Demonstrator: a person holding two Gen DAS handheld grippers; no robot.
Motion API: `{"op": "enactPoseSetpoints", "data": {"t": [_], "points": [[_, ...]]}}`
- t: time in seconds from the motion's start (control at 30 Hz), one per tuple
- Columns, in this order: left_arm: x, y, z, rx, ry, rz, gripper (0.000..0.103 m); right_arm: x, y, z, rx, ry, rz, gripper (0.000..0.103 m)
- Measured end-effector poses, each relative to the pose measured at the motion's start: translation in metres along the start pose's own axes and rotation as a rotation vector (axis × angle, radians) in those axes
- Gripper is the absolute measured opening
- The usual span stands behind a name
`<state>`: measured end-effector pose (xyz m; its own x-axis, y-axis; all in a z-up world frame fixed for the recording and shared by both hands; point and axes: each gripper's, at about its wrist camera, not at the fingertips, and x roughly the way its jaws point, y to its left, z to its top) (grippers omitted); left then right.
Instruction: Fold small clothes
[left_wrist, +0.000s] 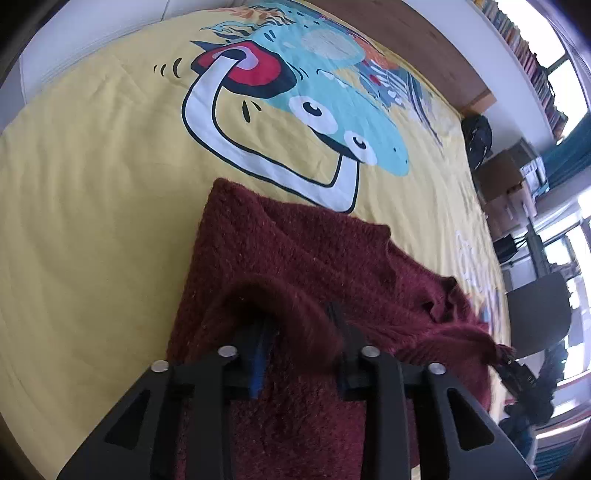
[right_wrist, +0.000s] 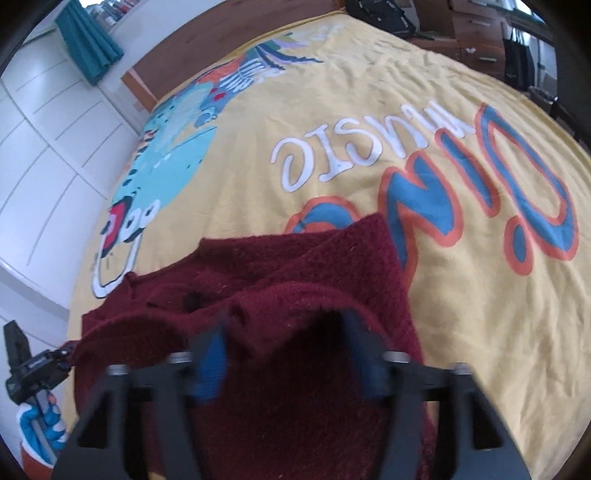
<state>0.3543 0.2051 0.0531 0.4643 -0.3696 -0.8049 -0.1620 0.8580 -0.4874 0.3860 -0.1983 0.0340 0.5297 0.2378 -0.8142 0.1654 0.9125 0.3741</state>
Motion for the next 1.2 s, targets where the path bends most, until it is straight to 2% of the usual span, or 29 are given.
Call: {"op": "enactPoseSetpoints", "data": {"t": [0.17, 0.27, 0.4, 0.57, 0.77, 1.07, 1.2], "points": [[-0.015, 0.001, 0.009, -0.049, -0.001, -0.056, 0.034, -0.013, 0.0, 0.013, -0.009, -0.011, -0.003, 0.068], [-0.032, -0.001, 0.016, -0.047, -0.043, -0.02, 0.051, -0.03, 0.004, 0.018, -0.03, -0.038, -0.005, 0.068], [-0.054, -0.004, 0.024, -0.035, -0.086, -0.011, 0.051, -0.047, 0.011, 0.019, -0.073, -0.064, -0.006, 0.068], [-0.064, -0.026, 0.016, 0.085, -0.12, 0.055, 0.051, -0.048, 0.029, 0.011, -0.16, -0.066, -0.005, 0.068], [-0.035, -0.048, -0.006, 0.214, -0.103, 0.102, 0.051, -0.02, 0.053, -0.004, -0.256, -0.03, -0.025, 0.068], [0.026, -0.038, -0.025, 0.261, -0.024, 0.16, 0.051, 0.034, 0.05, -0.019, -0.299, 0.055, -0.095, 0.068], [0.036, -0.034, -0.03, 0.284, -0.004, 0.186, 0.051, 0.043, 0.04, -0.021, -0.287, 0.089, -0.109, 0.068]]}}
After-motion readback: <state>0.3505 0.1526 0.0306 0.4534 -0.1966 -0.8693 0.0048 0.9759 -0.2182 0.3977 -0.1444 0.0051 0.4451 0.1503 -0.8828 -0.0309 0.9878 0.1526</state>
